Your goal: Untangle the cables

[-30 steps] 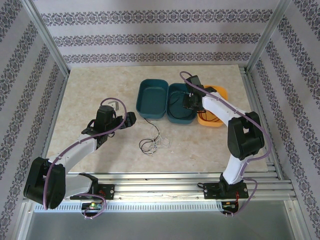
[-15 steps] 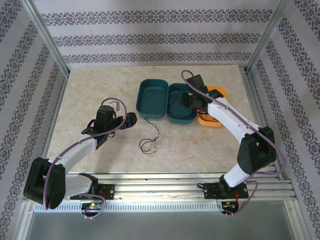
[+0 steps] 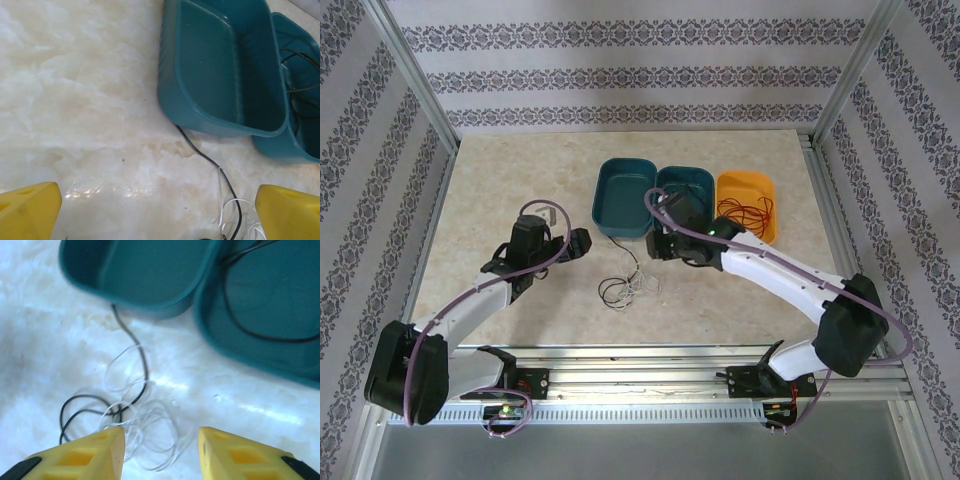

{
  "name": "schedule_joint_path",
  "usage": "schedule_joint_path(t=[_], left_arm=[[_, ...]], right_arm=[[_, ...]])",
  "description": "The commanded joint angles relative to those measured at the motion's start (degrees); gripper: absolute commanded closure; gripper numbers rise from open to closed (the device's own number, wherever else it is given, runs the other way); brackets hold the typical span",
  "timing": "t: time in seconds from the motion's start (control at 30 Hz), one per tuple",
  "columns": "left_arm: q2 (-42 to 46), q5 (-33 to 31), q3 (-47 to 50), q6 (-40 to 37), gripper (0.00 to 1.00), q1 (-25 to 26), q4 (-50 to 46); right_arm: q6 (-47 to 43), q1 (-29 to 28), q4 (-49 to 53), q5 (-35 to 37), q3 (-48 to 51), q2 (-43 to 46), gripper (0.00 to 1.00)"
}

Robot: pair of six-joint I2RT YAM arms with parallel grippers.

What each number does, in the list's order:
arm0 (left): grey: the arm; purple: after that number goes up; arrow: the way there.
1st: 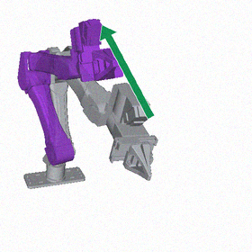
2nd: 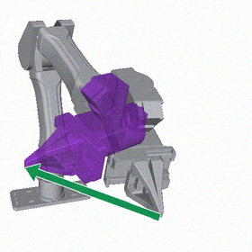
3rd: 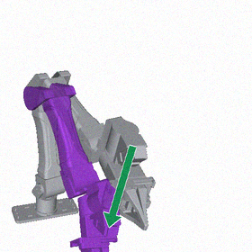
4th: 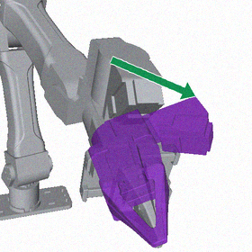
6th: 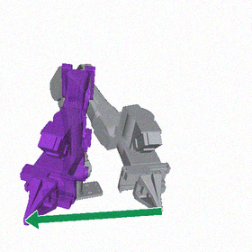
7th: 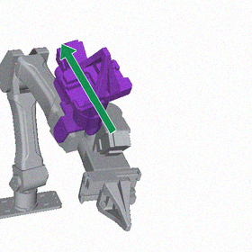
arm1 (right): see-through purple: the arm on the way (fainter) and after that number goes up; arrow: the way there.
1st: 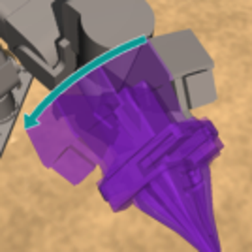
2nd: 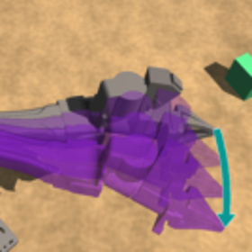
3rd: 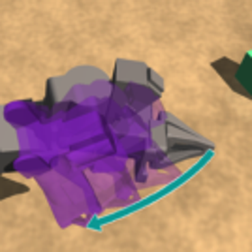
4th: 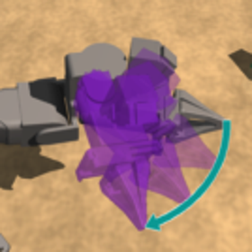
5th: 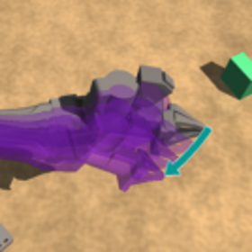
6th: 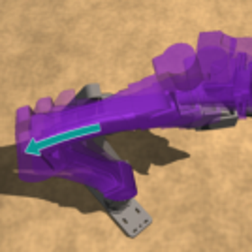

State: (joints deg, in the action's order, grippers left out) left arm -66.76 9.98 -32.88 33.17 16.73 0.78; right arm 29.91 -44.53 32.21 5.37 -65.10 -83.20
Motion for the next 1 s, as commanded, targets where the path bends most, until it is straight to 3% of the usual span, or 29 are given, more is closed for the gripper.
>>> schedule_joint_path(t=[0.0,0.17,0.57,0.97], left_arm=[[2.95,-3.45,2.43,2.63,0.01,-0.94,-2.95],[7.17,-9.94,2.45,2.67,0.01,-2.91,-8.54],[13.24,-4.31,5.92,7.93,0.01,-18.29,-7.77],[14.69,-1.76,8.10,7.97,0.01,-19.93,-5.76]], right_arm=[[0.16,-4.41,-1.43,1.54,-0.73,-2.98,0.59],[-2.05,-11.10,0.39,-0.53,-6.33,-10.25,0.61],[-3.34,-18.61,6.10,-4.09,-17.82,-27.02,0.63],[-6.01,-18.83,8.82,-3.89,-22.12,-35.50,0.69]])
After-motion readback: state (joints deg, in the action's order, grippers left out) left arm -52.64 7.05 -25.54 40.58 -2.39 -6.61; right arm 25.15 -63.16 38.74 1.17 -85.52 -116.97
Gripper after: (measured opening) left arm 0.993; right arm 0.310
